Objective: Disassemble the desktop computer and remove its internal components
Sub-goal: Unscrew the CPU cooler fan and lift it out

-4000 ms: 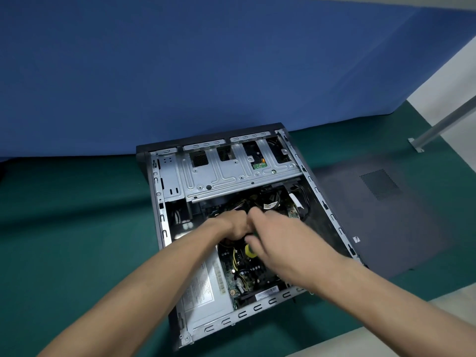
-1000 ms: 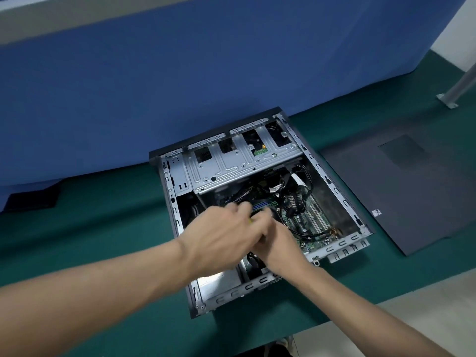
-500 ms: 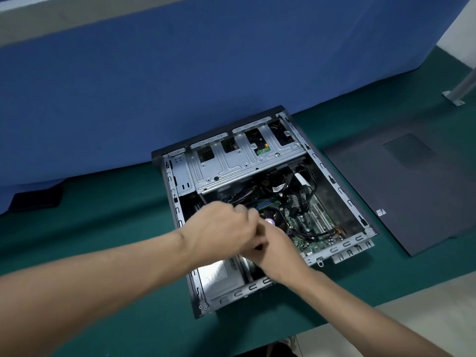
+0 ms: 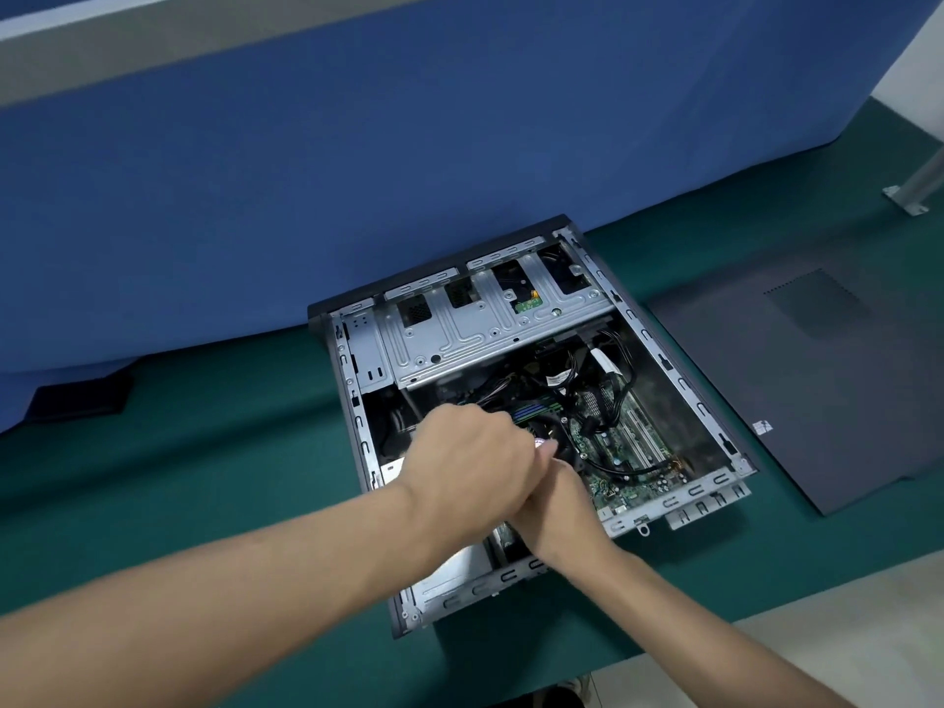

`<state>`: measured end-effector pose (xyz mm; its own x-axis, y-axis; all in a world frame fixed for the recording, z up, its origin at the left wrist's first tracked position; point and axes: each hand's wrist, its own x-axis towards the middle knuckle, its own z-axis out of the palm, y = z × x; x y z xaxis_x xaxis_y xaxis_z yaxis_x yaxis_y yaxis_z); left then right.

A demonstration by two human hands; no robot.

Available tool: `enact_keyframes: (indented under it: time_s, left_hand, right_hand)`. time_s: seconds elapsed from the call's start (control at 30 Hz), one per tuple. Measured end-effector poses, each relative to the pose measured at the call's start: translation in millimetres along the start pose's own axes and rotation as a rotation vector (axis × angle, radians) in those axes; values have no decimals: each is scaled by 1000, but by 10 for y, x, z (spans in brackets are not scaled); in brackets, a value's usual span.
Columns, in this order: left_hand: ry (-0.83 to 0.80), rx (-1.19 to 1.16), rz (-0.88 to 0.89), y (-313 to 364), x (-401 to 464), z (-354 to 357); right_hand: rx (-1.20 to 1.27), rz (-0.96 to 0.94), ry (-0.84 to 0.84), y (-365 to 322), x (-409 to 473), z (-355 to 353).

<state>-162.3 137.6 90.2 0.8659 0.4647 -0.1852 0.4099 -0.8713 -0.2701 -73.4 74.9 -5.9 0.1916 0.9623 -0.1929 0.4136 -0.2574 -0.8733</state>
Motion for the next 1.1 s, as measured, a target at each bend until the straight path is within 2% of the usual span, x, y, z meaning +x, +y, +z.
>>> enact_keyframes:
  time_s: [0.03,0.1,0.13,0.17,0.3,0.33,0.4,0.5,0.57,0.63,0.7,0.83,0.9,0.97,1.03,1.1]
  left_hand:
    - [23,-2,39,-37,-28,-13]
    - [16,61,274,-205,-71,-31]
    - [-21,49,394,-306,-72,-28]
    - [-80,47,420,-335,-70,-55]
    - [-61,-76,13,-35,7,-78]
    - [-31,-85,-15,38,6,-78]
    - [57,-84,62,49,-49,-76]
    - [51,-31,322,-156,-67,-10]
    - [36,-70,226,-147,-30,18]
    - [48,-81,37,-77,52,0]
    - [68,-108,-66,-14,92,1]
    - [217,-343,-146,-46,87,6]
    - [222,-630,-282,-138,184,140]
    - [160,-896,-417,-286,347,407]
    - [17,-924,-448,-342,484,671]
    - [-144,-894,-376,-281,596,908]
  right_hand:
    - [9,6,-30,15,2,-17]
    - [123,8,-159,2,34,-100]
    - [188,9,-226,-13,40,-139]
    - [233,15,-267,-40,38,-151]
    - [84,86,-137,-36,-23,-60]
    - [73,93,-93,0,-41,-47]
    - [44,46,-20,41,-58,-91]
    - [-50,3,-116,-19,-15,-228]
    - [-163,12,-148,-87,15,-249]
    - [-127,53,-64,-164,-29,-271]
    - [-134,21,57,-182,-103,-298]
    - [-238,-85,156,-196,-242,-320]
    - [-237,-60,213,-197,-235,-346]
    - [-227,-10,214,-200,-203,-399]
    - [-210,59,173,-185,-194,-453]
    - [-136,107,194,-165,-220,-513]
